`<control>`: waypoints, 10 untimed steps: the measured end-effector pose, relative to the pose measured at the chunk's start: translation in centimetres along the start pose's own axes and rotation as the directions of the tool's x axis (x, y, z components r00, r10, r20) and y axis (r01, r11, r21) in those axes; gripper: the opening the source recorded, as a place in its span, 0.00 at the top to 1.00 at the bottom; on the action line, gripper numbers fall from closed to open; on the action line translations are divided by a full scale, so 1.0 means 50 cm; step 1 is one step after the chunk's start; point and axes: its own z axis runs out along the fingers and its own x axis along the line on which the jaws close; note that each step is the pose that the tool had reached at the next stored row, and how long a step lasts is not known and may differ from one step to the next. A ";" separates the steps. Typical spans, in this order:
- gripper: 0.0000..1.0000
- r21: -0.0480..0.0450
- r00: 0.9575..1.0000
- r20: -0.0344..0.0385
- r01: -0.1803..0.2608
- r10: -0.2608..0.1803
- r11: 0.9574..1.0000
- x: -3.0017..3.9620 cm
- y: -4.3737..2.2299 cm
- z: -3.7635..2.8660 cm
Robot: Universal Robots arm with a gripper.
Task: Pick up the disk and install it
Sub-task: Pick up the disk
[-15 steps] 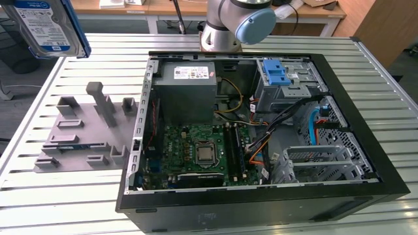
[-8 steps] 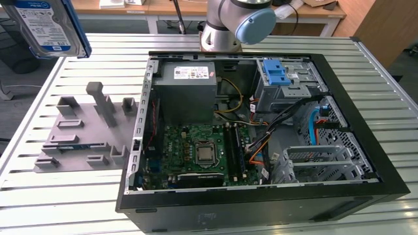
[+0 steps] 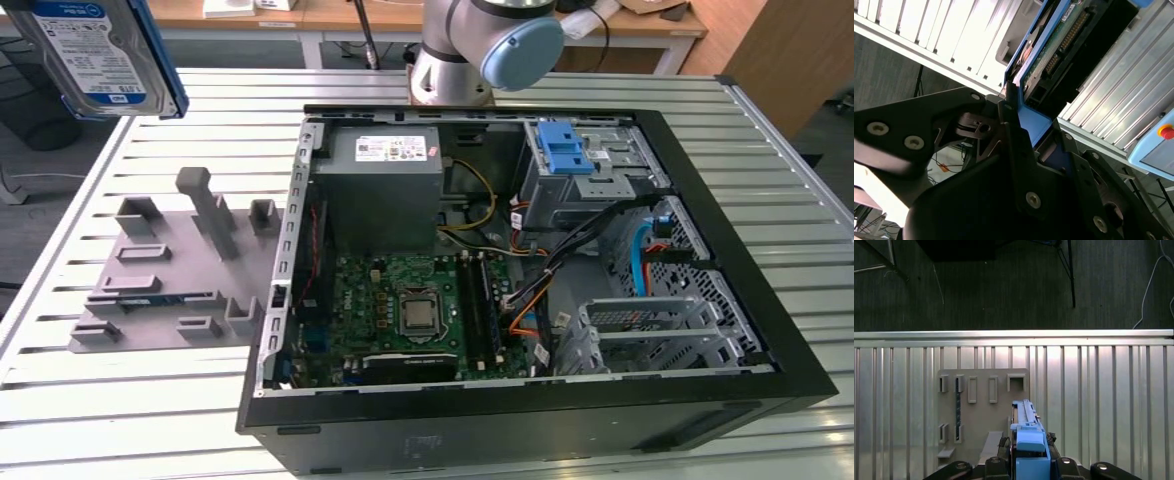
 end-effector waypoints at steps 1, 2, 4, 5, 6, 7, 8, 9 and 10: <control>0.64 0.000 1.000 0.000 0.000 0.000 1.000 0.000 0.000 0.000; 0.64 0.000 1.000 0.000 0.000 0.000 1.000 0.000 0.000 0.000; 0.64 0.000 1.000 0.000 0.000 0.000 1.000 -0.001 0.000 -0.003; 0.64 0.000 1.000 -0.001 0.000 0.000 1.000 -0.001 0.000 -0.005; 0.64 0.000 1.000 -0.001 0.000 0.000 1.000 -0.001 0.000 -0.007; 0.64 0.000 1.000 -0.001 0.000 0.000 1.000 -0.001 0.000 -0.007; 0.64 0.000 1.000 -0.001 0.000 0.000 1.000 -0.001 0.000 -0.008; 0.64 0.000 1.000 -0.001 0.000 0.000 1.000 -0.001 0.000 -0.008; 0.64 0.000 1.000 -0.001 0.000 0.000 1.000 -0.001 0.000 -0.008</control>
